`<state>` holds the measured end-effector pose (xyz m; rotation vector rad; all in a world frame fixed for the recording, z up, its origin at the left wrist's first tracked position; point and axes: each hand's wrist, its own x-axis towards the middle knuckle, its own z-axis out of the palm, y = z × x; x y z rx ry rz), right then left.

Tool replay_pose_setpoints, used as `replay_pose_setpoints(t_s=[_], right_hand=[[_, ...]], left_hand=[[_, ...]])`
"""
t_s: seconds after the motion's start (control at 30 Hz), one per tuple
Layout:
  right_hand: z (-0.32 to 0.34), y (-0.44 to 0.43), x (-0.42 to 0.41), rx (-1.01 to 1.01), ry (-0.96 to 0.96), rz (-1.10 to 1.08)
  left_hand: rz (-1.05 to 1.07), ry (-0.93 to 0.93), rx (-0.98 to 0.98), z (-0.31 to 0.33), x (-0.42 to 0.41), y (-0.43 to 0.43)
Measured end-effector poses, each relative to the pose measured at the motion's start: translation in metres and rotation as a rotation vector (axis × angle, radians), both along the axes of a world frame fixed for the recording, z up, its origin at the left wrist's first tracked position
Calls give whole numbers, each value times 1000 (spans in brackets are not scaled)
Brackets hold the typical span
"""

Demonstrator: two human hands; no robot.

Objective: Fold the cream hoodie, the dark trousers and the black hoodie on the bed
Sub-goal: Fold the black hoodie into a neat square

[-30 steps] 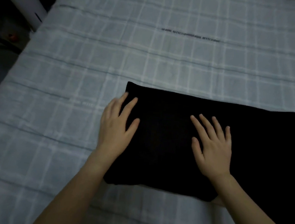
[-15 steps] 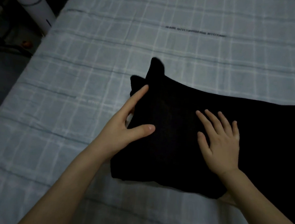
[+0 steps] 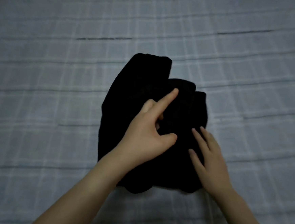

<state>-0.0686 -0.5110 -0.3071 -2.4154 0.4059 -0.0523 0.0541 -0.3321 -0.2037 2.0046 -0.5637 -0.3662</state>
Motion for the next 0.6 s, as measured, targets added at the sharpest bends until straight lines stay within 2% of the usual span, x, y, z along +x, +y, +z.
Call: replay_pose_setpoints(t_s=[0.1,0.2,0.3,0.4,0.6], right_hand=[[-12,-13,-6,256,-101,-33],[-18,-22,-9,551,-173,-190],[-17,-29,-10,883,-192,-313],[-9,-34,-6,942,-170,-298],[-1,-30,-4,969,-146,-245]], left_hand=[[-35,-23,17,-19,-11,-47],[-48,-45,15,-43,-19,-76],[-108,0,218,-72,-27,-93],[-128,0,342,-86,-32,-97],[-208,109,319,-71,-32,-93]])
